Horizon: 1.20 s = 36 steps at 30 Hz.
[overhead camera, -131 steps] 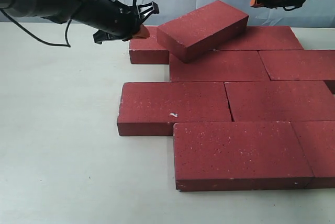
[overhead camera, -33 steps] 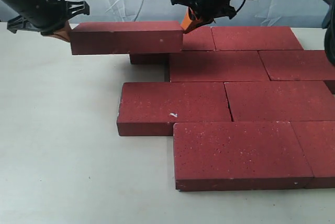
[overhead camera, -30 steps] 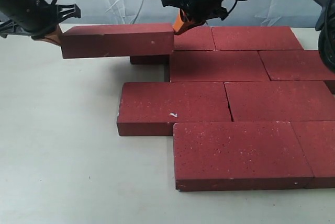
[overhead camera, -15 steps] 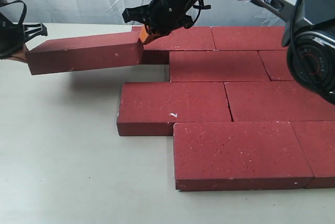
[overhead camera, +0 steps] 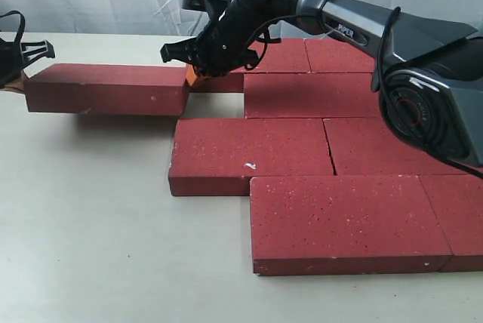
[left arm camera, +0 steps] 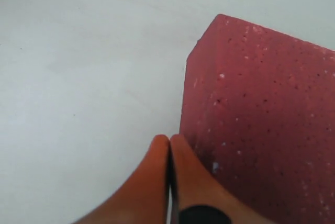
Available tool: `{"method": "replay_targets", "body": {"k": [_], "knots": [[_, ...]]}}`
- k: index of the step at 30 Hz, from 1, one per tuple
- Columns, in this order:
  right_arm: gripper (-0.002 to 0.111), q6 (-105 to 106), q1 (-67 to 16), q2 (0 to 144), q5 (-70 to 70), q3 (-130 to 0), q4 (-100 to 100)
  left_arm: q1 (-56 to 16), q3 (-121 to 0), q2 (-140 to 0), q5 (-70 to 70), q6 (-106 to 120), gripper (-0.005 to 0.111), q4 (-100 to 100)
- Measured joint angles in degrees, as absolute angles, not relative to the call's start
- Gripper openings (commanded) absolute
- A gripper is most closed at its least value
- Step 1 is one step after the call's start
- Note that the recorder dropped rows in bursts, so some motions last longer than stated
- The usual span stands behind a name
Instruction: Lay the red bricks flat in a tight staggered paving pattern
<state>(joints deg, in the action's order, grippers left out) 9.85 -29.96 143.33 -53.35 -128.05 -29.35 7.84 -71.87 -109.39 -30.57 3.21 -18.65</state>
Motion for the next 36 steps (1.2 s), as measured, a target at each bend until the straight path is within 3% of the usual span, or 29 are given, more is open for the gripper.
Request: {"method": "replay_targets", "body": {"k": [24,36], "knots": [[-0.001,5.7,-30.77,145.75,-51.62,-127.91,-26.01,8.18,-71.65,-115.22,-27.31,3.66,0.0,-17.66],[-0.001,1.48,-30.29,145.75,-55.34,-127.91,-21.19,14.16,-71.65,-115.22,-27.09,3.66,0.0,-17.02]]}}
